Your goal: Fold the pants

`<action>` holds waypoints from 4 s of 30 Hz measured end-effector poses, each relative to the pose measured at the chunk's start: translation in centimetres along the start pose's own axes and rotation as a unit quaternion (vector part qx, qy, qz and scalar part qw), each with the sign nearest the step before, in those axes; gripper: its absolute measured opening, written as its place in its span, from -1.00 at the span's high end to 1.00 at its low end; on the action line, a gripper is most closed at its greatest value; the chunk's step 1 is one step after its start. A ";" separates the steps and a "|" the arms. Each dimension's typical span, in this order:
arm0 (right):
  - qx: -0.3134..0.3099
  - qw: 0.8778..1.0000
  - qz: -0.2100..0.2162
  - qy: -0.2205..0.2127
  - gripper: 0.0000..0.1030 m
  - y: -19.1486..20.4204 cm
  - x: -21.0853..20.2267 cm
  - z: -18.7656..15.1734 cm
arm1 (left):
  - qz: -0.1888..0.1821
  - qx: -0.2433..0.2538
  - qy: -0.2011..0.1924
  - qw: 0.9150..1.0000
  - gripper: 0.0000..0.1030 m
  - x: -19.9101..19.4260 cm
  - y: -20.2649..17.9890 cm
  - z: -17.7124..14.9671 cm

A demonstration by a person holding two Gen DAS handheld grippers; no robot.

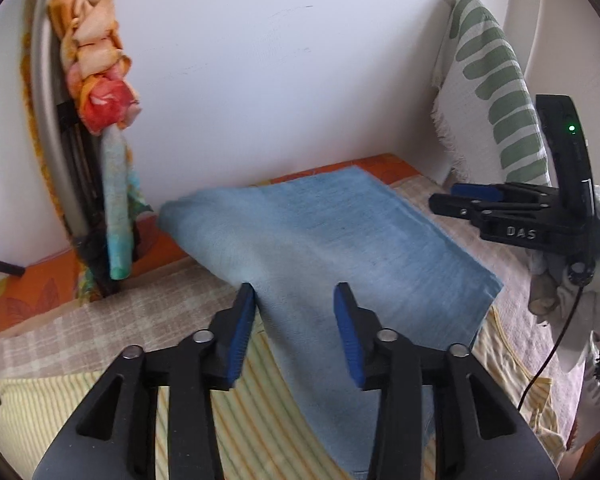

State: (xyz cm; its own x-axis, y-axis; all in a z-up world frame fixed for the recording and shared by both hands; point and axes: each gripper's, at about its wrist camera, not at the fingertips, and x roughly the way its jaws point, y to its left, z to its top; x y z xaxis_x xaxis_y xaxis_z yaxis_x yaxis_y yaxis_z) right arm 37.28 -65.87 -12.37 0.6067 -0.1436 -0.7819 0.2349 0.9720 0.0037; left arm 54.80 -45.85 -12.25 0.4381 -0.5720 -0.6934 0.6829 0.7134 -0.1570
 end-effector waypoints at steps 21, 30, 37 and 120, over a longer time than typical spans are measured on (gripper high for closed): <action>0.009 0.999 -0.013 -0.052 -0.56 3.8 -10.8 -3.2 | 0.007 0.026 -0.065 0.997 -0.27 -11.6 -2.7 -2.2; 0.016 0.996 -0.027 -0.083 -0.82 6.6 -16.5 -5.2 | 0.003 0.036 -0.097 0.995 -0.36 -17.3 -4.5 -4.3; 0.010 0.994 -0.040 -0.099 -0.88 9.2 -19.8 -7.4 | -0.003 0.042 -0.108 0.993 -0.37 -20.9 -5.5 -6.6; 0.024 0.988 -0.067 -0.138 -1.00 17.8 -21.9 -15.8 | 0.072 0.032 -0.125 0.989 -0.93 -25.8 -2.8 -16.1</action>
State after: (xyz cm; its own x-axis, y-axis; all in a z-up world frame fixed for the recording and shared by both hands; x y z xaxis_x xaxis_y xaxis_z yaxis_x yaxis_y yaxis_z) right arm 16.22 -42.44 -5.07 0.7500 -0.3215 -0.5780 0.3582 0.9321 -0.0536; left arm 32.15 -26.59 -5.29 0.6591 -0.5534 -0.5092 0.6344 0.7728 -0.0188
